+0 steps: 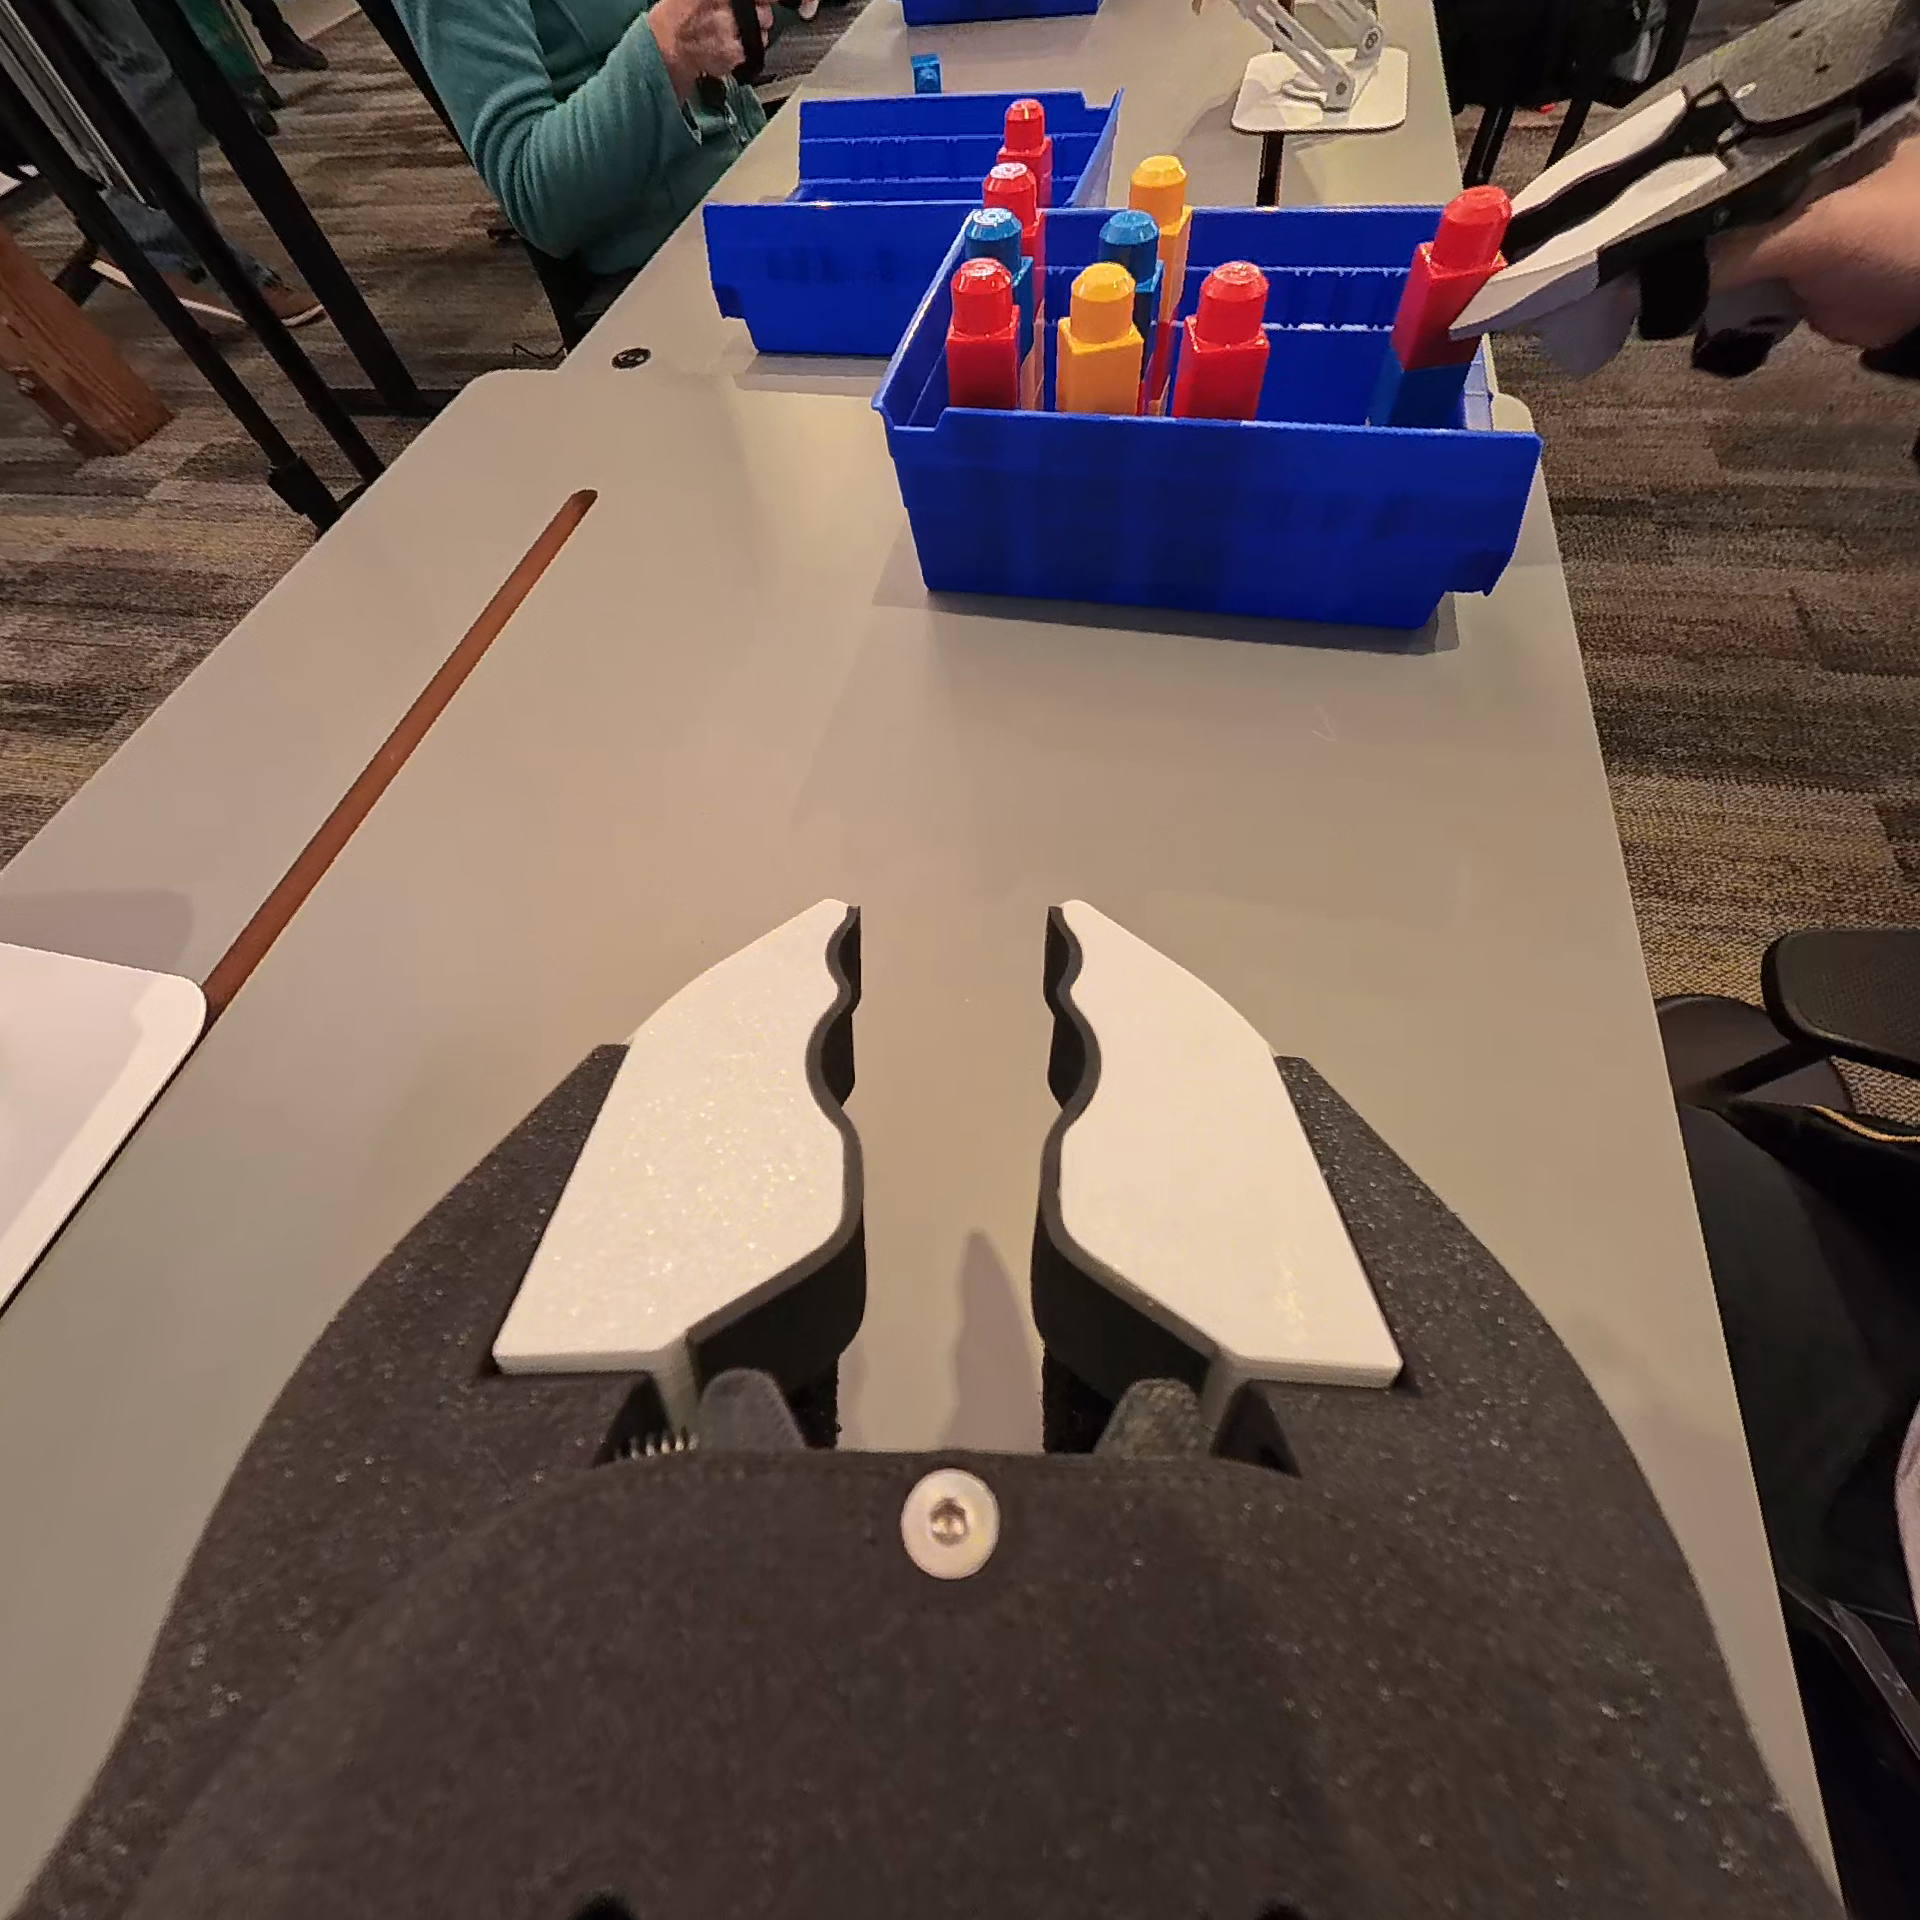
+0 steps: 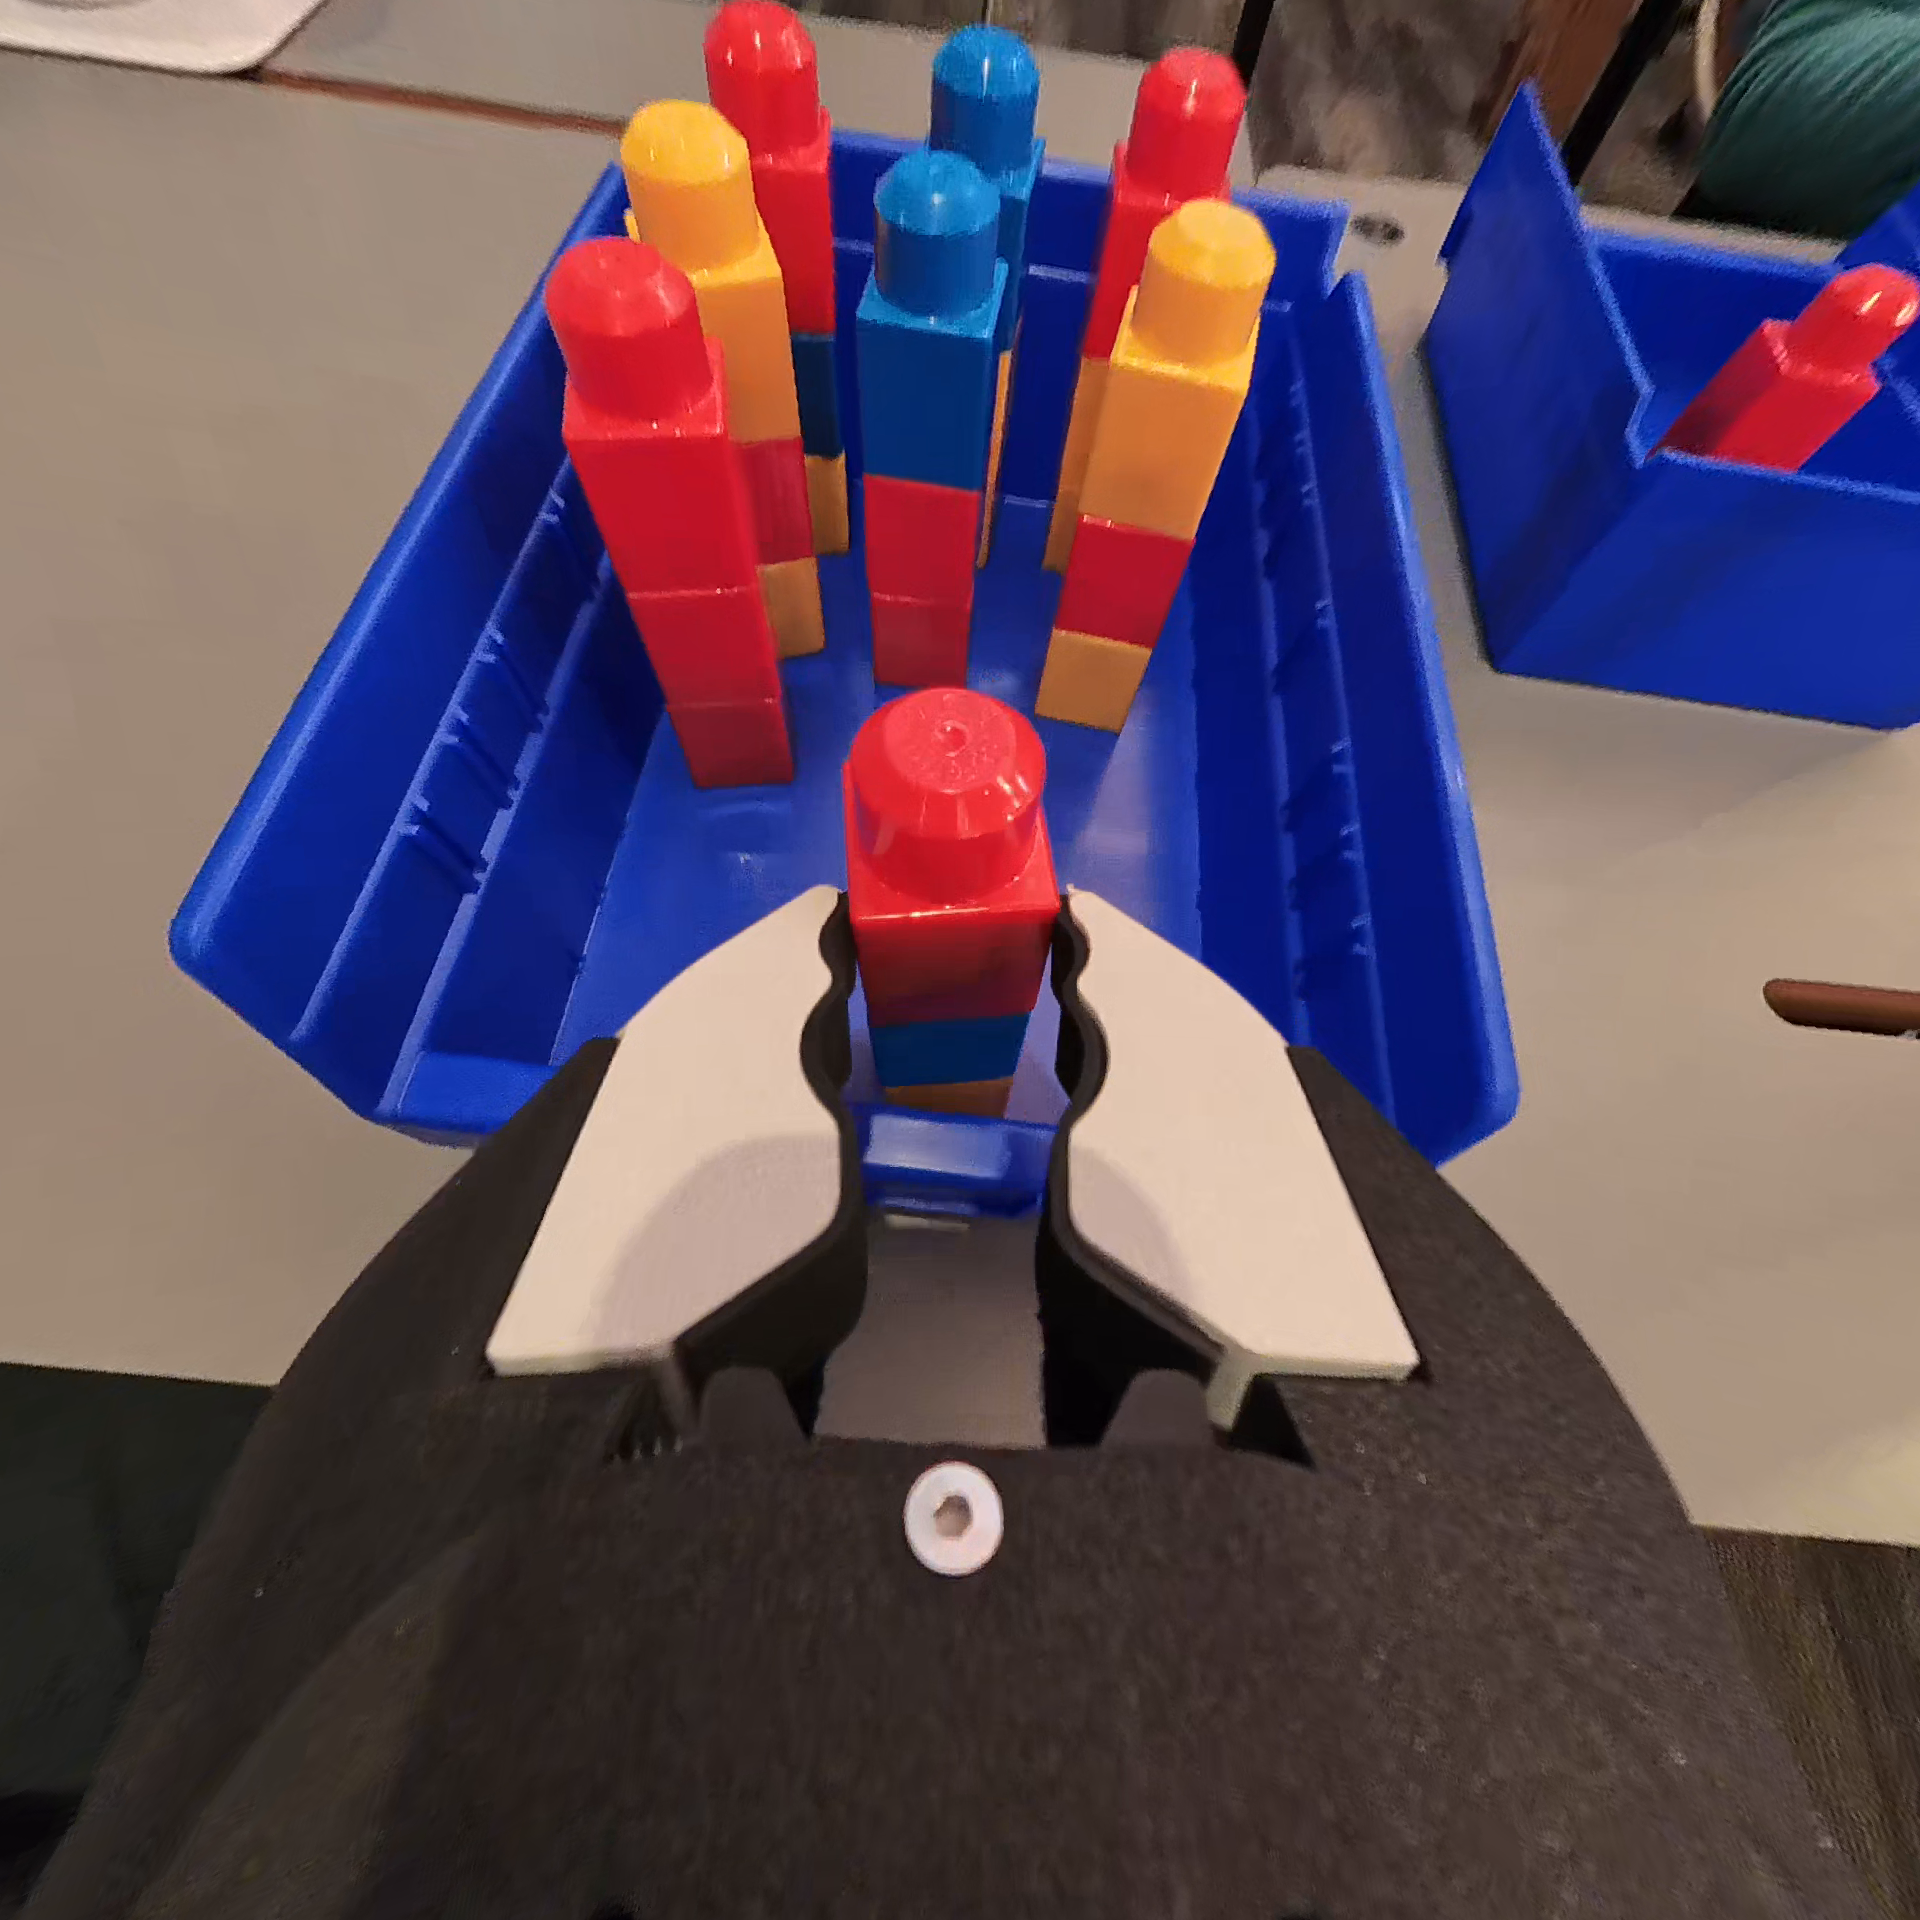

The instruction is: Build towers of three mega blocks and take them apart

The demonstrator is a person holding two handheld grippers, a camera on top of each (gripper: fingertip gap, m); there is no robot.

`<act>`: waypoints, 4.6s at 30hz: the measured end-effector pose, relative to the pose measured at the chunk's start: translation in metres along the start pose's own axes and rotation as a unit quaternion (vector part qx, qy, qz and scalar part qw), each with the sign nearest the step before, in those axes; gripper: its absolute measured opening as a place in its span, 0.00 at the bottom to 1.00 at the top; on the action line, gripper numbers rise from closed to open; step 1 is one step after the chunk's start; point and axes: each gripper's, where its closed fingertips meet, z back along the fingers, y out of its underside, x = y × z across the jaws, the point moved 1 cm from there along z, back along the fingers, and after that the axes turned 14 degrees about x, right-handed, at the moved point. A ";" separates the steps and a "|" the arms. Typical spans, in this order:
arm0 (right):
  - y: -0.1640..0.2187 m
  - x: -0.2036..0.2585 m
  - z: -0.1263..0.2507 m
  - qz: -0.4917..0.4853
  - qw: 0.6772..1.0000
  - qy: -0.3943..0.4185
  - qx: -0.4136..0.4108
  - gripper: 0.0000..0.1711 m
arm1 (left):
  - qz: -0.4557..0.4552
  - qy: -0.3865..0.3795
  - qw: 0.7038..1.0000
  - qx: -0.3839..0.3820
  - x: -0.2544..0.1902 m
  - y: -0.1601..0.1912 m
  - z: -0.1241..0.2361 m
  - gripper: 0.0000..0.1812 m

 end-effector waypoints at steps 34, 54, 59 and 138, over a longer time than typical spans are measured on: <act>-0.061 -0.001 -0.060 -0.018 0.999 -0.022 0.025 0.21 | -0.001 -0.001 1.000 0.000 0.001 -0.001 0.002 0.18; -0.061 -0.004 -0.051 -0.044 0.998 0.032 0.004 0.38 | 0.000 -0.002 1.000 -0.007 0.000 -0.002 0.008 0.19; -0.070 0.000 0.014 -0.054 0.992 0.073 -0.090 0.38 | 0.012 -0.007 1.000 -0.011 -0.001 -0.001 0.017 0.20; -0.034 -0.070 0.009 0.000 0.989 0.031 0.144 0.31 | 0.335 -0.426 0.839 0.055 -0.053 0.240 0.131 0.02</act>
